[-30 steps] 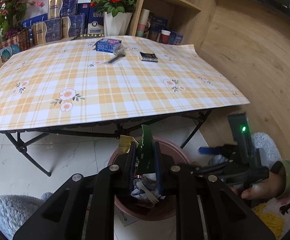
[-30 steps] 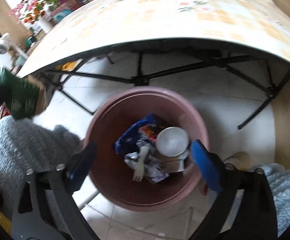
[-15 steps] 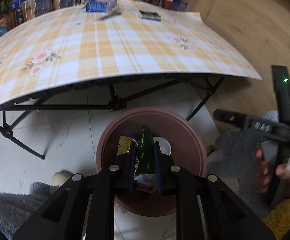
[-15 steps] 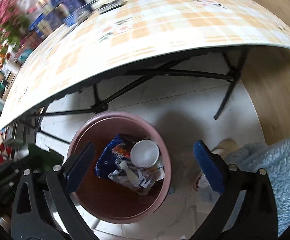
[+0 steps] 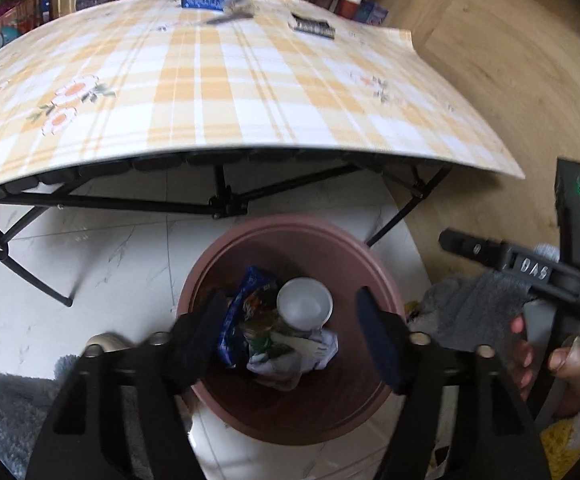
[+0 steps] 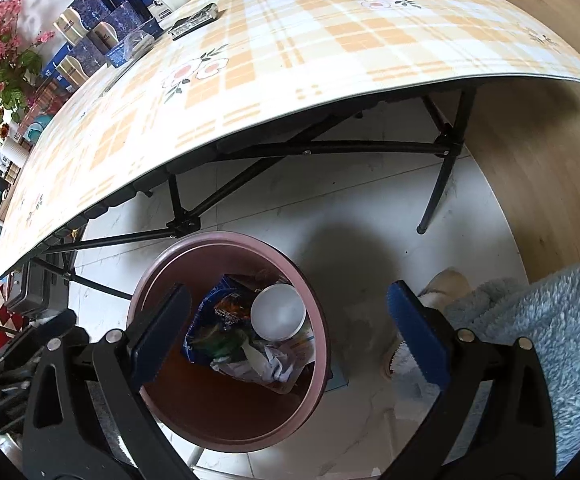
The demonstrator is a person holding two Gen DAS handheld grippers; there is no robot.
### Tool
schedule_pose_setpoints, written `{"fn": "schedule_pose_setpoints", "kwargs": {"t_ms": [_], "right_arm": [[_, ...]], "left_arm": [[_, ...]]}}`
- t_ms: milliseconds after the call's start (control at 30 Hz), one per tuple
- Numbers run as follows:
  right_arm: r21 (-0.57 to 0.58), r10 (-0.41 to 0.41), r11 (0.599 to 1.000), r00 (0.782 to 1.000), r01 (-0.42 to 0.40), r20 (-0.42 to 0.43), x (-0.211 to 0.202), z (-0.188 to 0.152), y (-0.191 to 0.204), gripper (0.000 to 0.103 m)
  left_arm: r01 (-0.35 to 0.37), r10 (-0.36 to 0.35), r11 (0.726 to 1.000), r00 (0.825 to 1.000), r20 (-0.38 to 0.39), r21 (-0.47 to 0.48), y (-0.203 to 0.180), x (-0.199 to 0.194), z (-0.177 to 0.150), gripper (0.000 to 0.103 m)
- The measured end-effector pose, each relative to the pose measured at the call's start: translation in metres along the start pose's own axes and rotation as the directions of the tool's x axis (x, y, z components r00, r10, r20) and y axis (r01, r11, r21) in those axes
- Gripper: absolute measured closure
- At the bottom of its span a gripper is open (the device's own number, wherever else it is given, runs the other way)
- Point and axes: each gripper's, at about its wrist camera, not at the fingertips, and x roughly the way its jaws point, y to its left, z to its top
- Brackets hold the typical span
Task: Collect trash
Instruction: 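Release the green packet into the bin with the left tool, then move both tools back over the table toward the remaining items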
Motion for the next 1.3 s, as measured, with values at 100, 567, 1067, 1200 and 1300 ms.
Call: {"fn": "schedule_pose_setpoints", "kwargs": {"t_ms": [100,567,1067,1200,1300], "right_arm": [[-0.017,0.005,1.000,1.000,-0.005,0.015,-0.002,0.000,0.003,0.006],[-0.310,0.108,0.950,0.975,-0.043,0.195,-0.057,0.033,0.062,0.006],[-0.328,0.079,0.945,0.972,-0.003,0.220,-0.059,0.080,0.066,0.006],[-0.317,0.068,0.949,0.974,0.004,0.217,-0.053,0.092,0.063,0.006],[-0.313,0.063,0.950,0.974,0.008,0.219,-0.049,0.098,0.063,0.006]], "left_arm": [[-0.008,0.010,1.000,0.997,0.071,-0.018,0.001,-0.013,0.004,0.020],[-0.185,0.149,0.981,0.907,0.393,0.054,-0.011,-0.085,0.050,0.008],[-0.197,0.175,0.980,0.885,0.432,0.005,0.019,-0.105,0.089,0.008],[-0.203,0.183,0.979,0.889,0.420,0.003,0.025,-0.101,0.095,0.008],[-0.200,0.183,0.980,0.894,0.409,-0.001,0.029,-0.097,0.101,0.008]]}}
